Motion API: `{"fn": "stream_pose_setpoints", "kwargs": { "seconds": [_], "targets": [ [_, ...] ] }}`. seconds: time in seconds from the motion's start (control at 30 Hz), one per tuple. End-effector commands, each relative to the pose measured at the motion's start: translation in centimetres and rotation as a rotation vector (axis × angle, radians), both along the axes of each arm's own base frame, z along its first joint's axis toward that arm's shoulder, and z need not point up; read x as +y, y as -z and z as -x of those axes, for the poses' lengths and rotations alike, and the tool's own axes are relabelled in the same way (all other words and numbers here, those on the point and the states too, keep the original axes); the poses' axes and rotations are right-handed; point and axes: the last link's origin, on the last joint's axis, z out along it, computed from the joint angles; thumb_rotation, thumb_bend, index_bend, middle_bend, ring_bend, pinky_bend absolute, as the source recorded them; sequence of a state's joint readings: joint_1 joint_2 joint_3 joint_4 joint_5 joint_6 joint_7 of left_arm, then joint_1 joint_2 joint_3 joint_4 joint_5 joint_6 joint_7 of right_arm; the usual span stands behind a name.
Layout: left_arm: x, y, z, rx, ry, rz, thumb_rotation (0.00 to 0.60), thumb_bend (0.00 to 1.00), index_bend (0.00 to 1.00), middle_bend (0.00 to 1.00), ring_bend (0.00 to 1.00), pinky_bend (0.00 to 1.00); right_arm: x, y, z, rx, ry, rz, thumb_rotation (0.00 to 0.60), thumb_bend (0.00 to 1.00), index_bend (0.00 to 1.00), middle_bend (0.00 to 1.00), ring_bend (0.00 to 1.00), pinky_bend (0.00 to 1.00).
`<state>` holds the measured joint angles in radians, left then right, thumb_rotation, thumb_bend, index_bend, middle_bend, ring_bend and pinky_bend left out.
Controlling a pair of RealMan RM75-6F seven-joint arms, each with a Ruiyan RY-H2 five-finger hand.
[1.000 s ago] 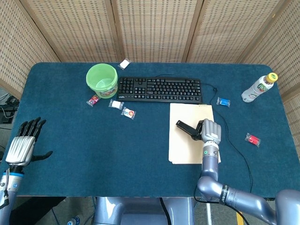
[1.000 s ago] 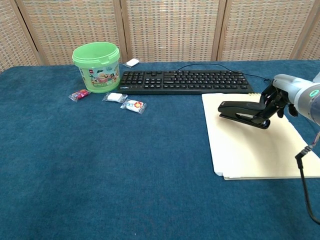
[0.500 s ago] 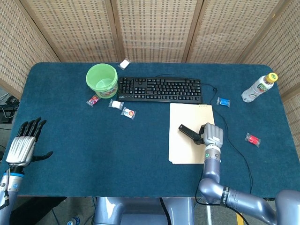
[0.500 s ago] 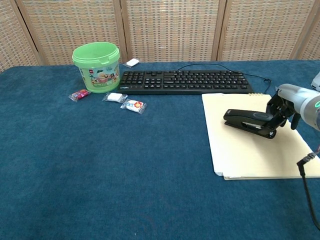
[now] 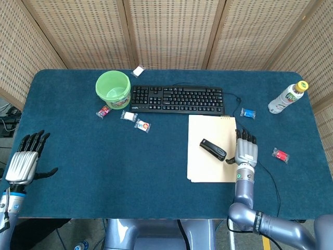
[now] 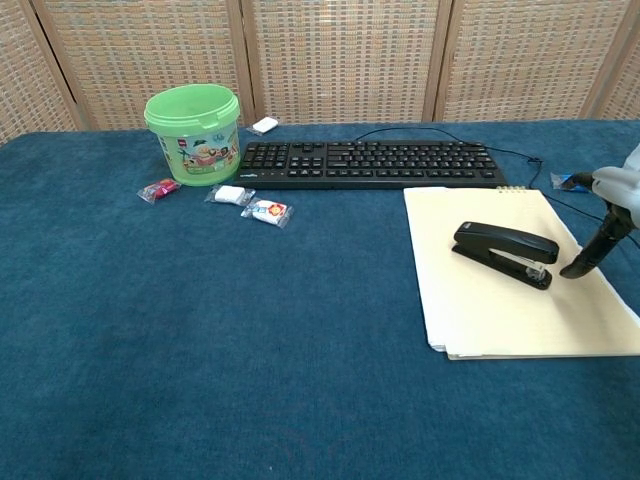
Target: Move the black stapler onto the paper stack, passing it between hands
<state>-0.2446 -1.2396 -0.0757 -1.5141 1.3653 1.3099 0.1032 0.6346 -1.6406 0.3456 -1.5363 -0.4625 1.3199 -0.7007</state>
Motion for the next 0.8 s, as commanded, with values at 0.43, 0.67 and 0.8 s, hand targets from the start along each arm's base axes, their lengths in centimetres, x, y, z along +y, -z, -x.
{"fn": "stream_pose_setpoints", "kwargs": {
  "seconds": [0.43,0.67,0.8],
  "targets": [
    [-0.5,-0.3,0.9,0.011,-0.053,-0.033,0.6,0.19,0.0,0.0,0.0,0.0,6.1,-8.9,8.0,-0.016,-0.298,0.135,0.6,0.09,0.0,0.0,0.0,0.0],
    [-1.6,-0.5,1.4,0.004,-0.068,-0.052,0.6,0.19,0.0,0.0,0.0,0.0,9.0,-10.4,9.2,-0.049,-0.414,0.099,0.6,0.09,0.0,0.0,0.0,0.0],
    [-1.6,-0.7,1.5,0.006,-0.065,-0.064,0.6,0.19,0.0,0.0,0.0,0.0,10.6,-11.0,9.5,-0.066,-0.466,0.116,0.6,0.09,0.0,0.0,0.0,0.0]
  ]
}}
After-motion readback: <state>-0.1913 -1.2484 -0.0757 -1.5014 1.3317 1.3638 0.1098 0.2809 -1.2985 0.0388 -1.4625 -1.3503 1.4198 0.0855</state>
